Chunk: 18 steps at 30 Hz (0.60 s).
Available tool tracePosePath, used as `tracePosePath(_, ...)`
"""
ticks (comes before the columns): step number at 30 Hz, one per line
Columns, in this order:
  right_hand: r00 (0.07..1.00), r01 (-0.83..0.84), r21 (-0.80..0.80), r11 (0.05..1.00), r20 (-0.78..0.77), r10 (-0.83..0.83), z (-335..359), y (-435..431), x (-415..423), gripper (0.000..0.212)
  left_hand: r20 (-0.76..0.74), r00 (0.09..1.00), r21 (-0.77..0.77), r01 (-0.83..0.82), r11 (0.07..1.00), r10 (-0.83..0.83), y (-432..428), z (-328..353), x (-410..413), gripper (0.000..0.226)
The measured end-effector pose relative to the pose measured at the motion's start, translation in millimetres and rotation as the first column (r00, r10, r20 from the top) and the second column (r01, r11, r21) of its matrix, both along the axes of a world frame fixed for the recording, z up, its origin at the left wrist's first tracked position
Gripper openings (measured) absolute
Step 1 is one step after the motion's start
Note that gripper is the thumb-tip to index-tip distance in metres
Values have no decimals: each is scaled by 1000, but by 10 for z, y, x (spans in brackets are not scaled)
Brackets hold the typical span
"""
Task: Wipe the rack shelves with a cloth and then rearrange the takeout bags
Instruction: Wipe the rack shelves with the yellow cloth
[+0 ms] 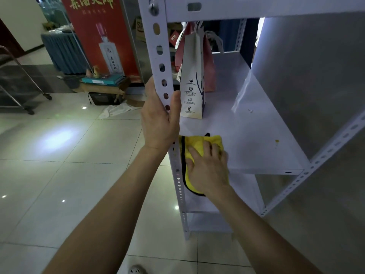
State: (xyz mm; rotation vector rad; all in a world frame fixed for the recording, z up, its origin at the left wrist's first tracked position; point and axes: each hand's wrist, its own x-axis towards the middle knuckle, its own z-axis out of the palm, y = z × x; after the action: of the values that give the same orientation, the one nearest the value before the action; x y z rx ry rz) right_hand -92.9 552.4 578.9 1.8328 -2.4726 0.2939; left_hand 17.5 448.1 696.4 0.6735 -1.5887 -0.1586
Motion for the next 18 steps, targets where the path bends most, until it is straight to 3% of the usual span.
tracePosePath(6, 999, -6, 104, 995, 43, 1, 280, -823, -90, 52, -6, 1000, 25, -1, 1000, 1, 68, 77, 23, 60)
tracePosePath(12, 999, -34, -27, 999, 17, 34, 52, -230, -286, 50, -60, 998, 28, -21, 999, 23, 112, 60, -39, 57)
tracePosePath(16, 992, 122, -25, 992, 35, -121, -15, 158, -973, 52, -157, 935, -163, -342, 925, 318, 268, -39, -148, 54)
tracePosePath(18, 957, 289, -28, 957, 36, -288, -14, 343, -1415, 52, -84, 961, -330, -277, 903, 264, 414, -188, -270, 46)
